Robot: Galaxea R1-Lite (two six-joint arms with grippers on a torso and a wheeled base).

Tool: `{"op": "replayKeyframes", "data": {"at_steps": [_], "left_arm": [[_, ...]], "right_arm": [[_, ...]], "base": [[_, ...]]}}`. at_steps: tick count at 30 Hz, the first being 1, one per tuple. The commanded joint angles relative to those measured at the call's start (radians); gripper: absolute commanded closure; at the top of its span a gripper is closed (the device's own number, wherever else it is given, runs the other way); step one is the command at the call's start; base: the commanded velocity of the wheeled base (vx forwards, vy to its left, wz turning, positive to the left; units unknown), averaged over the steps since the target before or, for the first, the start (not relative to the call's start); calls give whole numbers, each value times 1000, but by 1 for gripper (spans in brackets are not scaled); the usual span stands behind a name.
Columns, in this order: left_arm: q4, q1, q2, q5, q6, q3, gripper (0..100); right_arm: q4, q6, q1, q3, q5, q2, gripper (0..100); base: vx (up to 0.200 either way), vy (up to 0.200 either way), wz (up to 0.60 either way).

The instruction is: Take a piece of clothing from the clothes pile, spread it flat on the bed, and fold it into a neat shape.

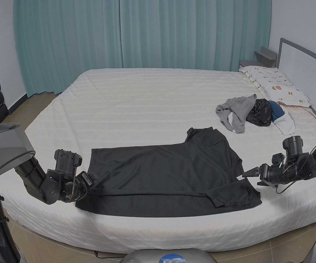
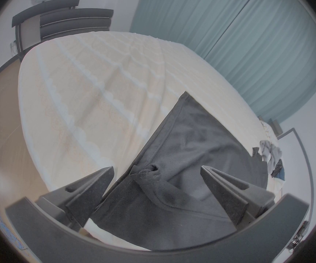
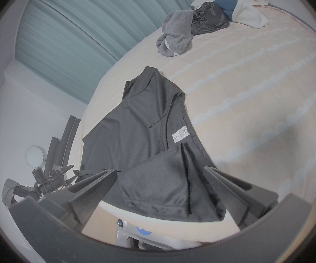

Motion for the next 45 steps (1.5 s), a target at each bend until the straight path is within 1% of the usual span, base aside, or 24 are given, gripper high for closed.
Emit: {"op": "replayKeyframes", "data": {"at_steps": [1,3,6,9,10,14,16,20,22,25,27,30,32,41,45], "left_arm": [[-3,14,-124,-4,-42,39,0],[-5,20,-149,-10,-45,49,0],[-3,31,-202,-36,-46,68,0],[-2,34,-207,-39,-49,69,0],[-3,43,-195,-39,-49,69,0],[-5,68,-169,-71,-48,54,0],[-5,71,-166,-88,-48,56,0],[-5,68,-166,-94,-48,62,0],[-5,68,-166,-97,-48,63,0],[-3,71,-159,-128,-51,57,0],[-2,71,-158,-142,-71,54,0],[-3,67,-158,-145,-115,46,0],[-3,65,-159,-146,-118,46,0],[1,50,-155,-145,-118,54,0],[7,43,-164,-145,-114,66,0]], "right_arm": [[-1,37,-9,66,10,-115,0],[-4,45,-12,84,16,-133,0],[-10,54,-12,116,55,-149,0],[-10,65,-13,121,73,-144,0],[-12,85,-12,119,84,-135,0],[-12,99,-12,116,85,-127,0],[-12,100,-12,119,87,-124,0],[-13,99,-10,121,87,-106,0],[-16,99,-10,121,87,-104,0],[-21,99,-5,122,87,-97,0],[-21,99,-4,125,87,-95,0],[-30,97,-1,130,85,-92,0],[-35,97,-1,132,85,-92,0],[-48,97,-1,136,85,-90,0],[-48,96,-1,138,85,-92,0]], "base": [[0,0,0],[0,0,0],[0,0,0],[0,0,0],[0,0,0],[0,0,0],[200,0,0],[200,0,0],[0,0,0],[0,0,0],[0,0,0],[0,0,0],[0,0,0],[0,-200,0],[0,0,0]]}}
